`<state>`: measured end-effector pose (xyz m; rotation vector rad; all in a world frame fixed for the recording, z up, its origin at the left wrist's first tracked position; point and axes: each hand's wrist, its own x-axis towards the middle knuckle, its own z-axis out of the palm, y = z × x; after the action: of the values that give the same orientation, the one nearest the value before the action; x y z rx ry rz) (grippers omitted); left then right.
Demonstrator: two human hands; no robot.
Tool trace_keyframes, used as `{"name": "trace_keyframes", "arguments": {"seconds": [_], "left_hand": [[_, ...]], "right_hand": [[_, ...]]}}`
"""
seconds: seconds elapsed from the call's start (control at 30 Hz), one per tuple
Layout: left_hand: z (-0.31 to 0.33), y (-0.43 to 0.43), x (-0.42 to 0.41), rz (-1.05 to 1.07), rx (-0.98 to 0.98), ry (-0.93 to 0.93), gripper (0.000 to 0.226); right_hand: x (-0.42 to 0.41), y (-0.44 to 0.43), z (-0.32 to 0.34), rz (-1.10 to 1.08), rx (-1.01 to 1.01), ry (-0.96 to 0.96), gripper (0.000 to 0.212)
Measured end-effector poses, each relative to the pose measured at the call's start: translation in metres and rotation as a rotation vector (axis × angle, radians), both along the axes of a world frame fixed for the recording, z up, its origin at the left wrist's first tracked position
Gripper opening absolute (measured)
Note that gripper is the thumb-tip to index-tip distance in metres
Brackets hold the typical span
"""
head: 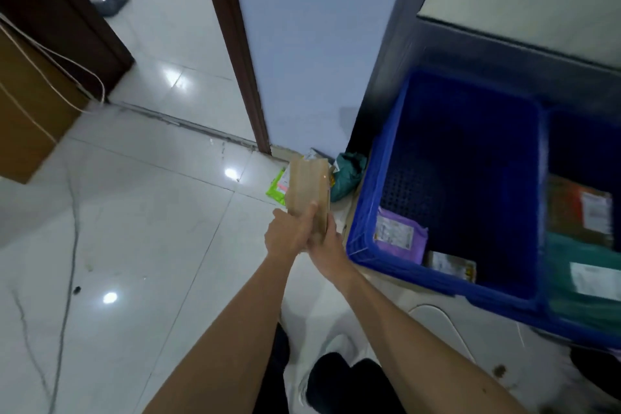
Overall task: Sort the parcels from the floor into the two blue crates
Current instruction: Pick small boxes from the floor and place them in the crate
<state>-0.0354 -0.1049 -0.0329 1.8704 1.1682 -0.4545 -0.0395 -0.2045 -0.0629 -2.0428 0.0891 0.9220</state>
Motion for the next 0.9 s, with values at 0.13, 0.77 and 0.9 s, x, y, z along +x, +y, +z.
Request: {"name": "trace_keyframes", "arguments": {"seconds": [0.13,0.77,0.9], "left_hand": [[0.055,-0.028,-0.015,-0.112,0.059,-0.068,0.098],[0.135,-0.134,0.013,-0.148,-0.101,-0.352,0.103],[0.135,-0.144,0.038,-0.099,-0.193,-0.316,0.093]], "right_hand": [[-0.012,-0.034,0.021,-0.038,0.074,-0.038,0.105],[-0.019,-0.147,0.130,-0.156,-0.098,-0.503,0.079],[0.001,-0.161,0.139,-0.178,-0.065,-0.478,0.062]]}}
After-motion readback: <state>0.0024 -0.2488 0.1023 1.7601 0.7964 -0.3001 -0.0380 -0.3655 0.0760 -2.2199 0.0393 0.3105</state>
